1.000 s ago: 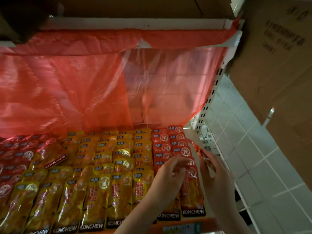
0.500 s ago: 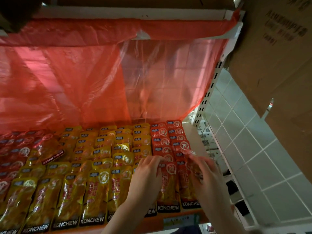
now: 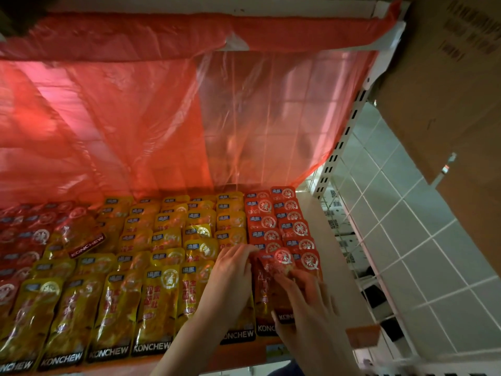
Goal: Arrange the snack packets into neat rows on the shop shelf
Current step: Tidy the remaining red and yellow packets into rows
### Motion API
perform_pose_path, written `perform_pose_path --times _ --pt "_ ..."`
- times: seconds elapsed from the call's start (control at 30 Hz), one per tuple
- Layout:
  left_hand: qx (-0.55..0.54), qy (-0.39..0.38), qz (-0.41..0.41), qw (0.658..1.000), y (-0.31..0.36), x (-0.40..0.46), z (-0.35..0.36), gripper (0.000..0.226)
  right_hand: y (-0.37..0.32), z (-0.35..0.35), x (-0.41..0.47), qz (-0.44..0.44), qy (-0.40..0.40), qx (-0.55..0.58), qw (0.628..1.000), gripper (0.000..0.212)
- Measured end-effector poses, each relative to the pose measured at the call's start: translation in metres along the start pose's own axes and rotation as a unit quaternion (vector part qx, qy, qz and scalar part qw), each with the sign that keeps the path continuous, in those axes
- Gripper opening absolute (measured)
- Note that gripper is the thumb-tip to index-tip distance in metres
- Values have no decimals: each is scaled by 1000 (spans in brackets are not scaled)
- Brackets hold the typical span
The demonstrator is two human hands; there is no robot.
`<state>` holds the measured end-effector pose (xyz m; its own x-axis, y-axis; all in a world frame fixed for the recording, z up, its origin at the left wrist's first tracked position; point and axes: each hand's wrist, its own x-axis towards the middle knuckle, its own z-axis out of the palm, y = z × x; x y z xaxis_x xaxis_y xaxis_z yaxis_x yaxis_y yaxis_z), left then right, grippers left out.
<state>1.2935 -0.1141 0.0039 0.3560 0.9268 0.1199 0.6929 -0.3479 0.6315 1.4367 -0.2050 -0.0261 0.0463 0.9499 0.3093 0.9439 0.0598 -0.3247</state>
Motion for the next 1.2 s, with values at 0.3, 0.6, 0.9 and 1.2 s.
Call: perform_pose_path --times 0.3,0.6,0.9,1.2 --pt "11 -2 7 1000 -1 0 5 33 -7 -4 3 9 18 36 999 52" --pt "3 21 23 1000 -1 -2 7 35 1 5 7 108 19 324 939 57" --pt "-25 66 -3 998 -13 -16 -18 31 -21 -17 21 76 120 329 933 37" --pt "16 164 -72 984 -72 -36 -63 28 -66 -6 46 220 -4 532 818 31"
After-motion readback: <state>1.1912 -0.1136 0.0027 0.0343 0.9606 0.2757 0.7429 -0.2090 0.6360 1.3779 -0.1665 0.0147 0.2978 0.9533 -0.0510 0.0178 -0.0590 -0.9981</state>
